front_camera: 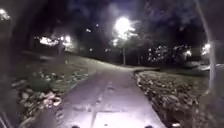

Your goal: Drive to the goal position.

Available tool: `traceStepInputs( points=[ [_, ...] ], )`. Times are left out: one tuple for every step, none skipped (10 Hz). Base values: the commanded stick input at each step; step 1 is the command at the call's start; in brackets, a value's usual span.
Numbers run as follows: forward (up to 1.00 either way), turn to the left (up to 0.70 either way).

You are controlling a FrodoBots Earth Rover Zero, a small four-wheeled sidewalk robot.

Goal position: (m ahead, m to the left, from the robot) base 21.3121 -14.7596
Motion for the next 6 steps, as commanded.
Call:
traceStepInputs(
  points=[
    [0.7, 0.0],
    [0.7, 0.0],
    [0.7, 0.0],
    [0.7, 0.0],
    [0.7, 0.0],
    [0.7, 0.0]
  ],
)
